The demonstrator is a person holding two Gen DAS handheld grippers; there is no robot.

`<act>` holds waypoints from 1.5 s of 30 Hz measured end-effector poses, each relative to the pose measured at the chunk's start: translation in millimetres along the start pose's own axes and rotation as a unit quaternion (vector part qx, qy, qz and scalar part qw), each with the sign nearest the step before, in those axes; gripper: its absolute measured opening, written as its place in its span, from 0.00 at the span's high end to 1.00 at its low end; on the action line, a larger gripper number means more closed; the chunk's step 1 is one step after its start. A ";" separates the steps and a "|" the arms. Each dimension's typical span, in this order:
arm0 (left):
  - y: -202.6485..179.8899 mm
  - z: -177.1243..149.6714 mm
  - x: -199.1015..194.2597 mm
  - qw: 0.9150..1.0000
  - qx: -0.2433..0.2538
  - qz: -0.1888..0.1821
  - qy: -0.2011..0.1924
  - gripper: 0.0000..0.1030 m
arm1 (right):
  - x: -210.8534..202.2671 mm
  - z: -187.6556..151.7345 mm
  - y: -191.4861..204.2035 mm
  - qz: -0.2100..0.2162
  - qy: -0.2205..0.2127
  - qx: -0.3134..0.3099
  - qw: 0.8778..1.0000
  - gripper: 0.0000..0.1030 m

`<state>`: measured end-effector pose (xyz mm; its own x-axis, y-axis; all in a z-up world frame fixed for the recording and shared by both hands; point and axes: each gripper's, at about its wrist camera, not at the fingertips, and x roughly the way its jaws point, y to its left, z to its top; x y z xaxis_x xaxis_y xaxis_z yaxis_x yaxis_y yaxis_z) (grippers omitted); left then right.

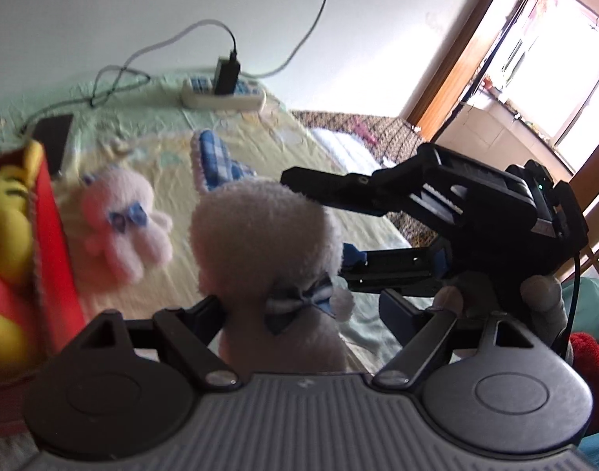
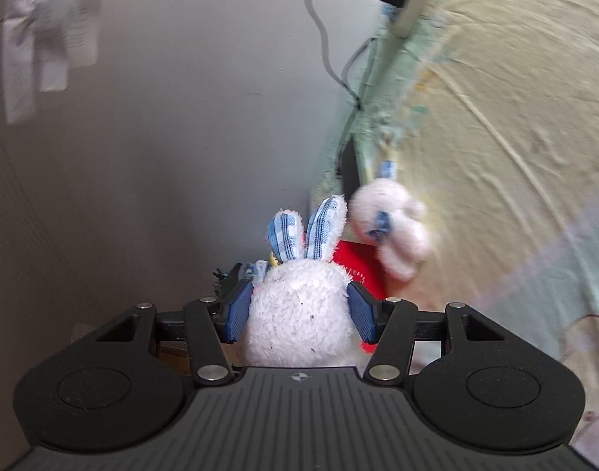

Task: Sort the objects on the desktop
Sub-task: 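Lift the white bunny with both grippers and carry it over the red box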

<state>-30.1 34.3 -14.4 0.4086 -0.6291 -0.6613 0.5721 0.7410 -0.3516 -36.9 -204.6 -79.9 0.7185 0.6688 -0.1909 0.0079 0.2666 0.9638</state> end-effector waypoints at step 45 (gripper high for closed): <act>255.5 -43.8 -173.9 0.978 -0.103 0.166 -0.076 0.19 | 305.2 -119.7 107.7 -0.024 0.120 -0.096 0.988 0.43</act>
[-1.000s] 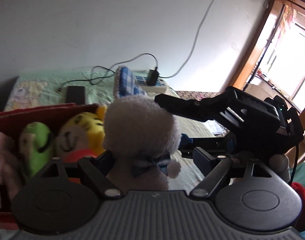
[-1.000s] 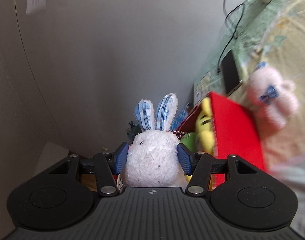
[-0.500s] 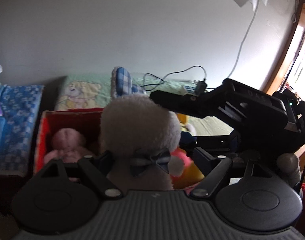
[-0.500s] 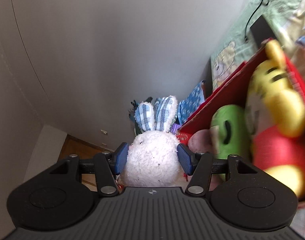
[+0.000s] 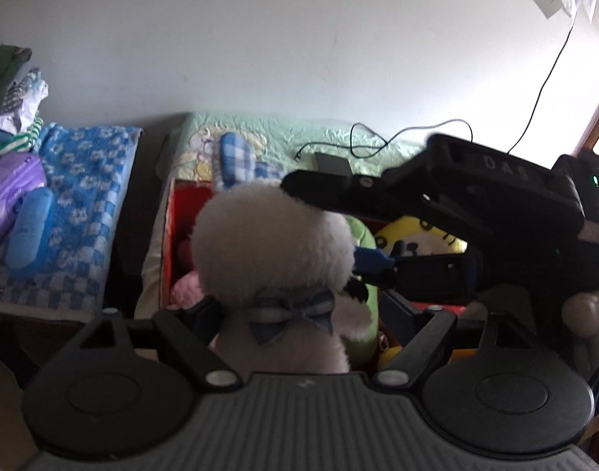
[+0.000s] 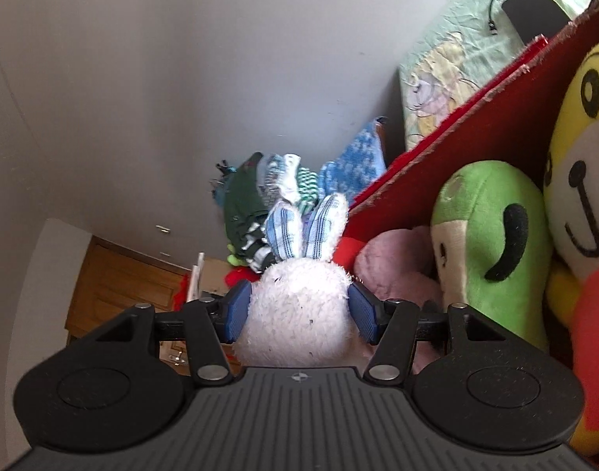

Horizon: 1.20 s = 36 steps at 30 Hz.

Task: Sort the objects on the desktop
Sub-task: 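Lift the white bunny with both grippers and carry it over the red box, then lower the white bunny into the red box with both grippers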

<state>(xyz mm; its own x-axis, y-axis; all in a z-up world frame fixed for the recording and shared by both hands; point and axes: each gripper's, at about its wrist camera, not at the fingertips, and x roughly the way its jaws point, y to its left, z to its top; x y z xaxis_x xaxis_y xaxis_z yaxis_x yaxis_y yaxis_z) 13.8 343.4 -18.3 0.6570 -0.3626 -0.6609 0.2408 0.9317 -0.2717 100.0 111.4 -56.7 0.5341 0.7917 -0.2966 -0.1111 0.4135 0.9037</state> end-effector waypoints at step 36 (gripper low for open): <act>-25.7 1.8 7.8 0.997 0.076 0.020 0.020 0.14 | 5.9 -15.2 2.0 -0.119 0.008 -0.127 0.985 0.45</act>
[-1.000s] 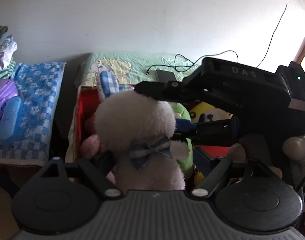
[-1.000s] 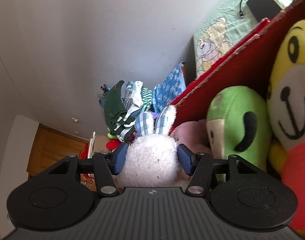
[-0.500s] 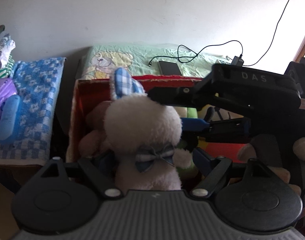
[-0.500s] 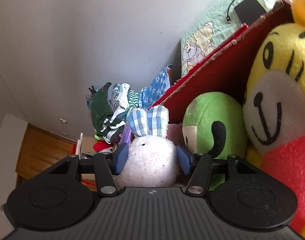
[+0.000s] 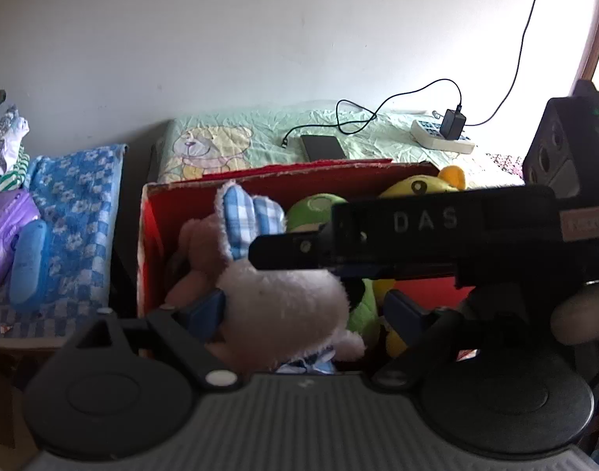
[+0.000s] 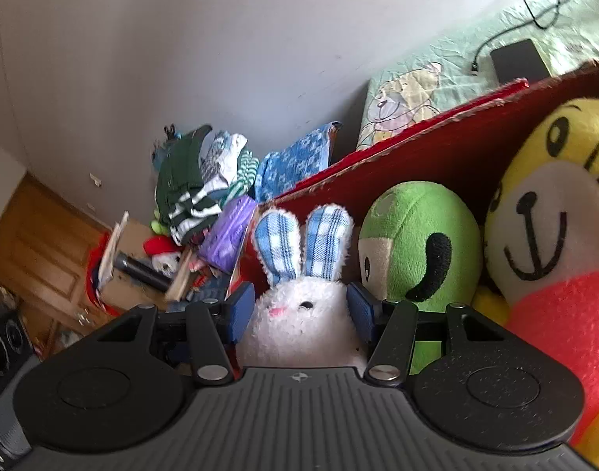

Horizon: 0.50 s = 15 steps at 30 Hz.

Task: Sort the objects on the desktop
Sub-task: 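Lower the white bunny into the red box with both grippers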

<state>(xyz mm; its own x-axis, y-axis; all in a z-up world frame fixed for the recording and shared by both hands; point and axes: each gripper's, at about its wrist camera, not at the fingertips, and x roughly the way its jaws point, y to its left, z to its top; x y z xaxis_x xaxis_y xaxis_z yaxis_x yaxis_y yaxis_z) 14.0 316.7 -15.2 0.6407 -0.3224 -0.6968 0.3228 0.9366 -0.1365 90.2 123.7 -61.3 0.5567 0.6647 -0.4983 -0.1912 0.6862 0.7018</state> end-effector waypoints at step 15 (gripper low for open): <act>9.9 -6.3 13.8 0.999 -0.022 0.009 0.037 0.14 | -10.1 3.5 -15.6 0.004 -0.014 0.038 0.999 0.50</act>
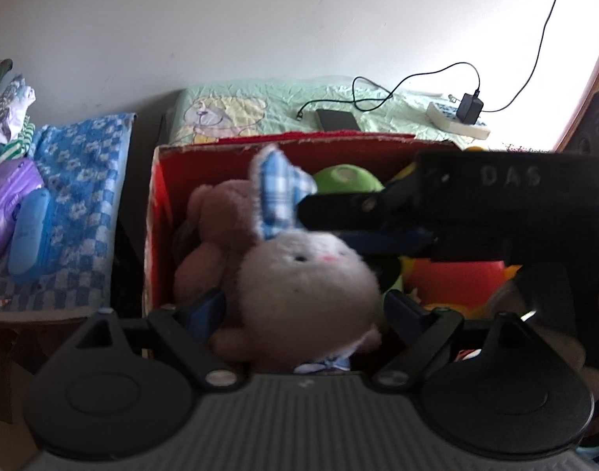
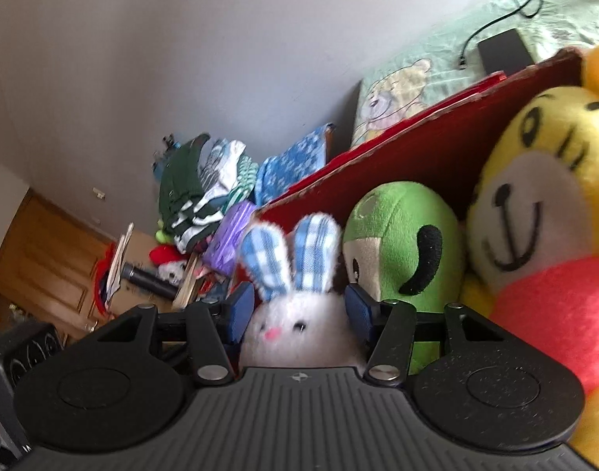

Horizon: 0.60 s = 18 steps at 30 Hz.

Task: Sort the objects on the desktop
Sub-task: 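Lower the white bunny into the red box with both grippers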

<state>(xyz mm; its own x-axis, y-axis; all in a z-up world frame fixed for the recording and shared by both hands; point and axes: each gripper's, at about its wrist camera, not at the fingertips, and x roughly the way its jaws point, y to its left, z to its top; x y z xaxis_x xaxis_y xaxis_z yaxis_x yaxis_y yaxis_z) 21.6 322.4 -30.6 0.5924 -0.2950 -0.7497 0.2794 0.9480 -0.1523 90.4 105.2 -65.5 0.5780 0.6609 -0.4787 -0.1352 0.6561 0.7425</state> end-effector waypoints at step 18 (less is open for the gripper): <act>-3.5 -0.1 6.7 0.999 0.002 0.036 0.012 0.09 | -18.0 3.0 -7.9 0.019 -0.025 0.014 0.999 0.63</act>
<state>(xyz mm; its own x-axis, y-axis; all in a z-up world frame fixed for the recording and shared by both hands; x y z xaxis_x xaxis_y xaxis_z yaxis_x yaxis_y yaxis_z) 24.6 317.1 -35.1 0.5926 -0.2225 -0.7741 0.2398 0.9662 -0.0941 83.5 87.1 -61.3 0.6128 0.6658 -0.4257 -0.1355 0.6193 0.7734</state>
